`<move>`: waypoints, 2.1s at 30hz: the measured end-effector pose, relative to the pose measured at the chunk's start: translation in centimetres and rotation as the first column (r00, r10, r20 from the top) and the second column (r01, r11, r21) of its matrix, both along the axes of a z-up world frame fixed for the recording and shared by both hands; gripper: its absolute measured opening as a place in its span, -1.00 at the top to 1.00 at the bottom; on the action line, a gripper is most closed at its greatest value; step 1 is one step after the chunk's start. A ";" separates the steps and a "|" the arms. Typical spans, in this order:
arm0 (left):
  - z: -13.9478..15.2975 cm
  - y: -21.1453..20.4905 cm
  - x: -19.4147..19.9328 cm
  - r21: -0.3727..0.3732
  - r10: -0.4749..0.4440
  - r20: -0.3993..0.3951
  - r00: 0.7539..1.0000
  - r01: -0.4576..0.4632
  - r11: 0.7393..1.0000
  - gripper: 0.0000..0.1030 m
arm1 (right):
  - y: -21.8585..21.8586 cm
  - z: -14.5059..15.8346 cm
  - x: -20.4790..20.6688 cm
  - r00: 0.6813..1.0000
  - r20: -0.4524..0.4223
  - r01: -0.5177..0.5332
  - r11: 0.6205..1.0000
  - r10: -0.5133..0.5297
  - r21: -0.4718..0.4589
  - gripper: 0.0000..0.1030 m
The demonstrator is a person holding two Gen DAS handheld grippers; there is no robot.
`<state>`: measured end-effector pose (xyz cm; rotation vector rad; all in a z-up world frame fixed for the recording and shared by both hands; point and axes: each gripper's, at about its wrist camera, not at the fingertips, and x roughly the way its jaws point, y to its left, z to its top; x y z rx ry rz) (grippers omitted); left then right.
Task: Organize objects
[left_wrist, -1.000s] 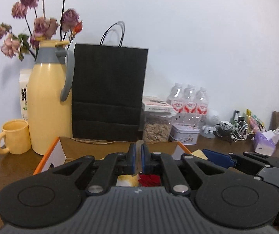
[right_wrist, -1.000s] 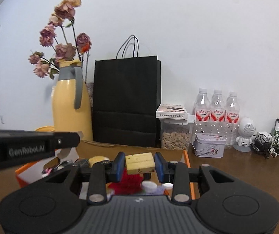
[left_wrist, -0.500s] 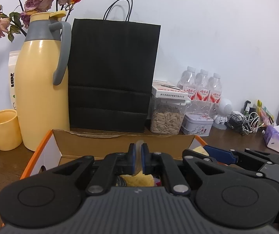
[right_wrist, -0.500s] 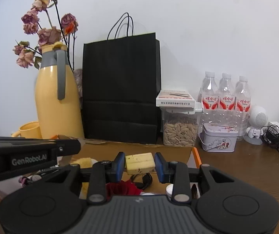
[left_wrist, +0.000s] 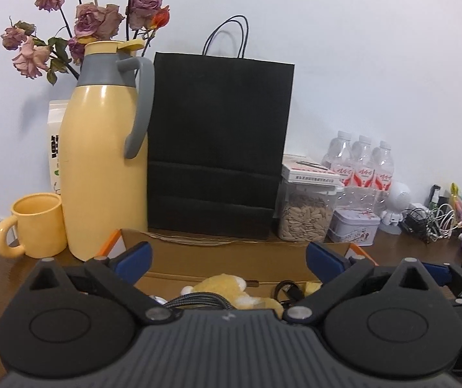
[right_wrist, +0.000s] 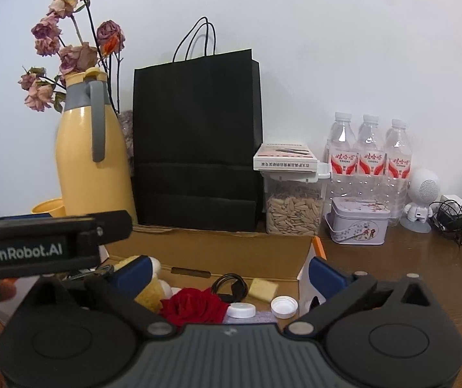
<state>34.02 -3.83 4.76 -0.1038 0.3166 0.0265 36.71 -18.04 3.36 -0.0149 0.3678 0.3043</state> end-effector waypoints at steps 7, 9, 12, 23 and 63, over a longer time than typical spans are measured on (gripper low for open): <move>-0.1 0.5 0.0 0.001 -0.002 -0.023 1.000 0.002 1.000 -1.00 | 0.0 0.1 0.0 1.000 -0.009 0.002 1.000 -0.002 0.000 -1.00; 0.2 0.9 -0.3 -0.007 -0.009 -0.018 1.000 0.009 1.000 -1.00 | 0.0 0.1 -0.2 1.000 -0.012 0.002 1.000 -0.003 -0.003 -1.00; 0.8 1.4 -1.2 -0.006 -0.006 -0.017 1.000 0.006 1.000 -1.00 | 0.1 0.3 -0.7 1.000 -0.011 0.000 1.000 0.000 -0.014 -1.00; 2.3 3.7 -8.7 0.021 0.013 -0.032 0.999 -0.012 1.000 -1.00 | 0.0 2.4 -7.6 1.000 0.022 0.016 0.999 -0.015 -0.040 -1.00; -0.6 5.1 -21.1 0.052 0.012 -0.211 0.977 -0.001 0.999 -1.00 | -1.3 1.5 -20.7 0.992 -0.115 0.046 0.998 -0.049 -0.033 -1.00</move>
